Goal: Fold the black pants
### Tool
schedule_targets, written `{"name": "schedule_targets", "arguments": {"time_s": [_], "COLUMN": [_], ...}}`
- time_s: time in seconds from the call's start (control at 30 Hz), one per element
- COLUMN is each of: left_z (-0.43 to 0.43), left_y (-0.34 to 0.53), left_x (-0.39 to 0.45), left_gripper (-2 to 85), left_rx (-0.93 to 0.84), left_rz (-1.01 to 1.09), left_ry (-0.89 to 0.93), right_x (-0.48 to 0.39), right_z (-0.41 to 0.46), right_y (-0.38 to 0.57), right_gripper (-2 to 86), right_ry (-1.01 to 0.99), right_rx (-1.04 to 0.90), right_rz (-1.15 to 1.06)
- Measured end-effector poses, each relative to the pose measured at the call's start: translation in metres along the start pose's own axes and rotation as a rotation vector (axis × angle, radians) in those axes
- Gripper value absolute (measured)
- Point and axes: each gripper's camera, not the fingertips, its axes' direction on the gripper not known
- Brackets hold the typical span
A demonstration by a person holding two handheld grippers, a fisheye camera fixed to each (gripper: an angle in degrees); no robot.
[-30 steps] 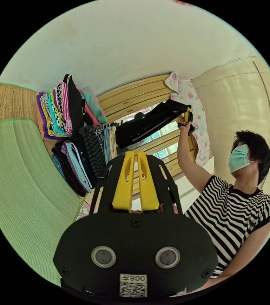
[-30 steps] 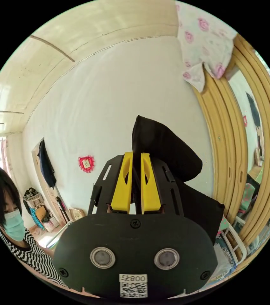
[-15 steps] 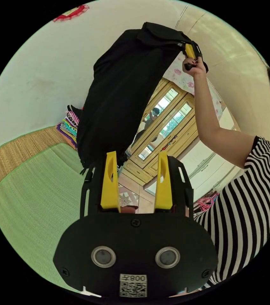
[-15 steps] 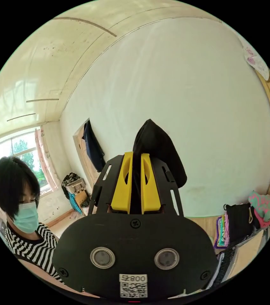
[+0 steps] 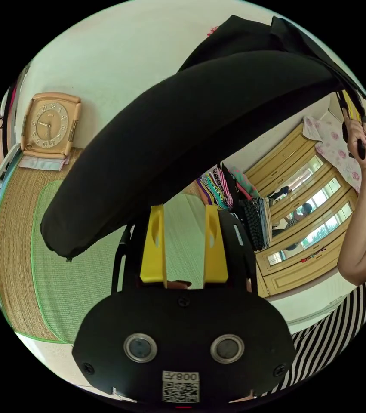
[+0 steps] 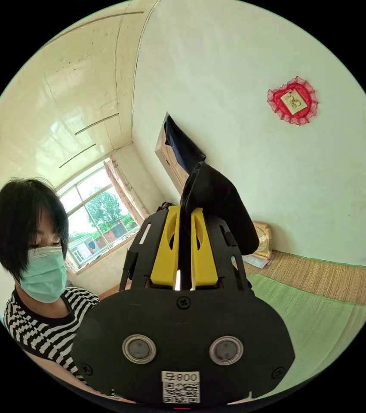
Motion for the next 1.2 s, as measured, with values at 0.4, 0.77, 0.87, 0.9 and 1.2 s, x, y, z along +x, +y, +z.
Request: {"name": "schedule_targets", "arguments": {"time_s": [0.4,0.77,0.87,0.9,1.2], "left_z": [-0.036,-0.087,-0.11,-0.114,-0.194], "left_y": [0.07,0.127,0.139,0.141,0.183], "left_x": [0.019,0.06,0.068,0.069,0.056], "left_gripper": [14.9,4.0,2.4,2.2,1.1], "left_rx": [-0.055,-0.055,-0.045,-0.043,0.012], "left_rz": [0.099,0.194,0.199,0.198,0.135], "left_ry": [0.177,0.205,0.168,0.162,0.117], "right_x": [0.022,0.011,0.009,0.009,0.036], "right_z": [0.035,-0.02,-0.03,-0.031,-0.025], "right_y": [0.041,0.071,0.074,0.075,0.08], "right_gripper": [1.6,1.5,1.5,1.5,1.7], "right_ry": [-0.074,0.029,0.054,0.064,0.149], "right_rx": [-0.069,0.041,0.062,0.067,0.068], "right_rz": [-0.086,-0.145,-0.139,-0.136,-0.081]}}
